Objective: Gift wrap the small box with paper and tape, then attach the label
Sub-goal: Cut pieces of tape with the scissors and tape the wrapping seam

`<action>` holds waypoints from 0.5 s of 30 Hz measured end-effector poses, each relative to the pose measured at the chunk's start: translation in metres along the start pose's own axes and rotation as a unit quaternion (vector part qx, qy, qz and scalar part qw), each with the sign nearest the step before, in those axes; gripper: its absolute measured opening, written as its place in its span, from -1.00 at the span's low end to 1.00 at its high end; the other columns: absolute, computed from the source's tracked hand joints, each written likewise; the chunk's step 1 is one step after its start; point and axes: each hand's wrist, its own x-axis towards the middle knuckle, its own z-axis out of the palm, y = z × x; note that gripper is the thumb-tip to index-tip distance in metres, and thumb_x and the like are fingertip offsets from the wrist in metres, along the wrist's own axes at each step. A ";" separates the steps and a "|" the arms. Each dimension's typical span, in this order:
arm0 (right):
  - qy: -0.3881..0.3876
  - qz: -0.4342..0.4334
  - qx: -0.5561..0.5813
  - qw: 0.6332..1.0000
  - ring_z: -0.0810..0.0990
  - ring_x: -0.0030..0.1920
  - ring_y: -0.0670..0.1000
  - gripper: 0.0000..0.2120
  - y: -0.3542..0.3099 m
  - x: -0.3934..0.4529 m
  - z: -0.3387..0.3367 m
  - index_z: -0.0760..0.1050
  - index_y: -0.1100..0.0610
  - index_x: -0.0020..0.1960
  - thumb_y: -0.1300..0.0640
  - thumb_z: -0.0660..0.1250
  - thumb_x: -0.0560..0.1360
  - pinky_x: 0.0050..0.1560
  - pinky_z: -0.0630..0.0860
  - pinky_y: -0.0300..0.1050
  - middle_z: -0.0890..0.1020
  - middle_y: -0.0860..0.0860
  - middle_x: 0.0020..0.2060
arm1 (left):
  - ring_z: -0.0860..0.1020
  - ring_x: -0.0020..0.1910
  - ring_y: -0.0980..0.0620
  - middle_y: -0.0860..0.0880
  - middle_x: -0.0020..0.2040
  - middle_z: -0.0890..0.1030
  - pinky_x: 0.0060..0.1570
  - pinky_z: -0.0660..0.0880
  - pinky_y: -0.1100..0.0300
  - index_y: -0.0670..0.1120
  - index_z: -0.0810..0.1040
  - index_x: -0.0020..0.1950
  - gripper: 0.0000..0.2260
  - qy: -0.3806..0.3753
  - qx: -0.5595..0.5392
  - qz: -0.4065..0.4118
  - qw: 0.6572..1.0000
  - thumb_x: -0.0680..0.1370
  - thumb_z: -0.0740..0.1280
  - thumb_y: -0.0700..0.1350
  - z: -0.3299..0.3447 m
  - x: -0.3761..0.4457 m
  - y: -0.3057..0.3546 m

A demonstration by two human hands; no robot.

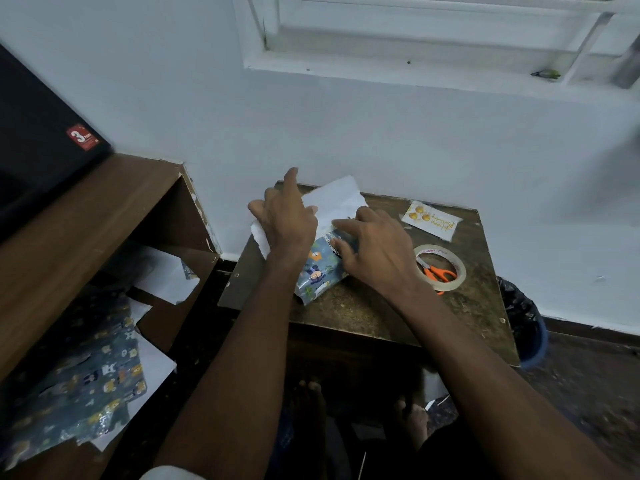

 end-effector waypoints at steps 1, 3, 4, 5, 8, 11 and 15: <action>-0.004 -0.013 -0.009 1.000 0.55 -0.05 0.11 -0.69 0.000 0.000 0.000 0.66 -0.05 0.26 -0.09 0.40 0.56 -0.13 0.51 0.01 0.57 0.02 -0.07 | 0.30 0.04 -0.02 -0.01 0.04 0.57 0.19 0.31 0.05 0.08 0.26 0.64 -0.30 0.015 0.001 0.020 1.000 0.59 0.51 -0.13 -0.002 -0.001 0.003; -0.022 -0.034 -0.038 0.998 0.52 -0.04 0.12 -0.69 0.000 0.000 0.000 0.63 -0.06 0.29 -0.08 0.34 0.59 -0.11 0.51 0.04 0.53 0.06 -0.05 | 0.26 -0.05 0.05 0.02 0.02 0.63 0.19 0.35 0.03 0.06 0.25 0.65 -0.26 0.032 -0.011 0.050 0.998 0.56 0.53 -0.20 -0.006 -0.003 0.008; -0.032 -0.037 -0.045 0.998 0.51 -0.02 0.13 -0.70 0.000 0.000 -0.002 0.63 -0.05 0.28 -0.09 0.33 0.60 -0.10 0.51 0.06 0.51 0.07 -0.03 | 0.26 -0.06 0.06 0.01 0.03 0.66 0.21 0.37 0.00 0.05 0.25 0.65 -0.25 0.034 -0.019 0.060 0.997 0.55 0.54 -0.23 -0.007 -0.004 0.011; -0.043 -0.037 -0.044 0.997 0.50 0.01 0.13 -0.69 0.001 0.001 -0.005 0.63 -0.05 0.28 -0.12 0.32 0.60 -0.06 0.51 0.07 0.50 0.07 0.01 | 0.27 -0.05 0.06 0.00 0.05 0.67 0.23 0.39 -0.01 0.04 0.26 0.65 -0.24 0.034 -0.028 0.065 0.997 0.55 0.54 -0.24 -0.009 -0.006 0.013; -0.107 -0.053 -0.029 0.992 0.49 0.20 0.14 -0.53 0.006 0.005 -0.017 0.58 -0.06 0.36 -0.28 0.33 0.56 0.11 0.52 0.09 0.48 0.05 0.31 | 0.30 -0.02 0.08 0.00 0.09 0.68 0.24 0.43 -0.03 0.03 0.27 0.65 -0.25 0.034 -0.063 0.078 0.994 0.54 0.53 -0.27 -0.012 -0.010 0.018; -0.186 -0.089 -0.034 0.978 0.39 0.31 0.09 -0.21 0.016 0.010 -0.027 0.40 -0.10 0.53 -0.44 0.41 0.41 0.23 0.46 0.10 0.38 -0.11 0.54 | 0.31 0.00 0.07 0.02 0.07 0.66 0.22 0.44 0.00 0.05 0.28 0.65 -0.25 0.026 -0.089 0.083 0.992 0.55 0.53 -0.27 -0.013 -0.010 0.020; -0.183 -0.076 0.015 0.980 0.36 0.20 -0.01 -0.19 0.025 0.013 -0.029 0.42 -0.09 0.48 -0.22 0.62 0.30 0.08 0.41 0.00 0.55 -0.17 0.37 | 0.32 0.00 0.07 0.08 0.03 0.62 0.20 0.40 0.06 0.09 0.29 0.64 -0.26 0.023 -0.108 0.086 0.990 0.55 0.53 -0.25 -0.014 -0.010 0.023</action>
